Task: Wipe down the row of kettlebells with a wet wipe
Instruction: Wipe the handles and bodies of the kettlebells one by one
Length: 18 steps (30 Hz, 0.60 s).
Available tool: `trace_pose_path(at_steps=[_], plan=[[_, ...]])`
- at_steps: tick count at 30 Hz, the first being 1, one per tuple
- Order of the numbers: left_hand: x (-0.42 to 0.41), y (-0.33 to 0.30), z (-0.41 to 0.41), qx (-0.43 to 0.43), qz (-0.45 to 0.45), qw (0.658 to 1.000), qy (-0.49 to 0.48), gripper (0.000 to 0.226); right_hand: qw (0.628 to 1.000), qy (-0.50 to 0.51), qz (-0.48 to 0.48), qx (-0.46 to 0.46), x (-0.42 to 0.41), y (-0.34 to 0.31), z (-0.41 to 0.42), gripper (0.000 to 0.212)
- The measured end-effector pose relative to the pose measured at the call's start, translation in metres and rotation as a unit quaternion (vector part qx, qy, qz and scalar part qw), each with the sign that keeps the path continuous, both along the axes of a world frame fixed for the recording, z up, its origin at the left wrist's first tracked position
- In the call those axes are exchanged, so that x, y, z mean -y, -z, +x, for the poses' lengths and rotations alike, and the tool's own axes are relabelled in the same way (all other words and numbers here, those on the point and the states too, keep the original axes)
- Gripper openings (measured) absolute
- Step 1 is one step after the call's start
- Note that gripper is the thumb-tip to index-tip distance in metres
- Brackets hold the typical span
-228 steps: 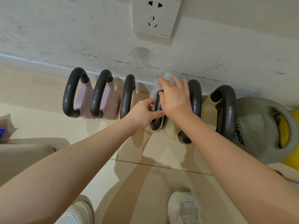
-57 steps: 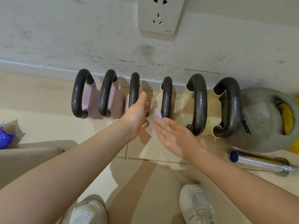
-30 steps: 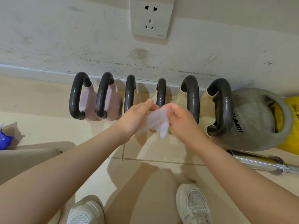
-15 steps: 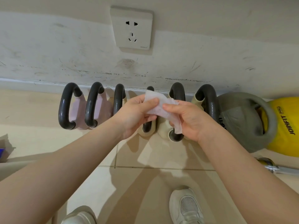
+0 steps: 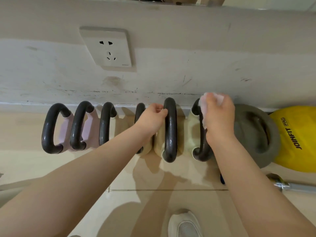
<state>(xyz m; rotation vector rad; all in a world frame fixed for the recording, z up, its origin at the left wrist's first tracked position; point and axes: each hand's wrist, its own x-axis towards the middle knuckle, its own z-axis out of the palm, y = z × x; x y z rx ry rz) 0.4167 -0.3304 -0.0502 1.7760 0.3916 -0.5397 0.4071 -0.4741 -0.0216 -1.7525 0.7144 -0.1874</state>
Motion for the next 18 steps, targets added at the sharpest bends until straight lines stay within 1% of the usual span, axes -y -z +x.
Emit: trace_pose_path(at_steps=[1,2,3,4,6,7,8,9,10,11,12,14,15,18], plan=[[0.003,0.002,-0.001,-0.008,0.011,1.000,0.014,0.039,0.997,-0.046,-0.063,0.003,-0.003,0.003,0.002,0.017],[0.005,0.004,-0.003,-0.016,0.009,1.000,0.021,0.043,0.989,-0.109,-0.103,-0.013,-0.007,0.005,0.002,0.025],[0.006,0.005,-0.005,-0.023,-0.005,0.999,0.022,0.045,0.979,-0.165,-0.113,-0.039,-0.013,0.009,0.000,0.030],[0.005,0.006,-0.006,-0.029,-0.021,0.999,0.024,0.046,0.972,-0.207,-0.086,-0.064,-0.019,0.010,-0.004,0.032],[0.000,0.006,-0.011,-0.051,-0.054,0.997,0.027,0.047,0.960,-0.261,0.004,-0.097,-0.027,0.011,-0.015,0.026],[-0.004,0.005,-0.015,-0.067,-0.076,0.995,0.027,0.047,0.957,-0.266,0.036,-0.112,-0.028,0.011,-0.018,0.032],[-0.006,0.005,-0.018,-0.085,-0.100,0.991,0.026,0.048,0.957,-0.257,0.065,-0.121,-0.026,0.013,-0.020,0.043],[-0.009,0.005,-0.022,-0.099,-0.124,0.987,0.026,0.050,0.961,-0.232,0.095,-0.120,-0.022,0.015,-0.020,0.046],[-0.010,0.006,-0.024,-0.106,-0.140,0.984,0.028,0.053,0.965,-0.205,0.119,-0.109,-0.019,0.017,-0.020,0.042],[-0.011,0.007,-0.026,-0.105,-0.146,0.983,0.032,0.056,0.970,-0.188,0.119,-0.093,-0.016,0.020,-0.018,0.032],[-0.012,0.007,-0.026,-0.101,-0.148,0.983,0.039,0.057,0.975,-0.186,0.089,-0.083,-0.014,0.023,-0.016,0.024],[-0.012,0.008,-0.027,-0.094,-0.152,0.983,0.039,0.056,0.976,-0.201,0.030,-0.080,-0.018,0.032,-0.012,0.030],[-0.012,0.008,-0.027,-0.095,-0.155,0.983,0.034,0.058,0.975,-0.209,0.018,-0.080,-0.023,0.037,-0.012,0.031],[-0.013,0.009,-0.028,-0.099,-0.154,0.982,0.034,0.061,0.969,-0.233,0.024,-0.085,-0.035,0.052,-0.024,0.021]])
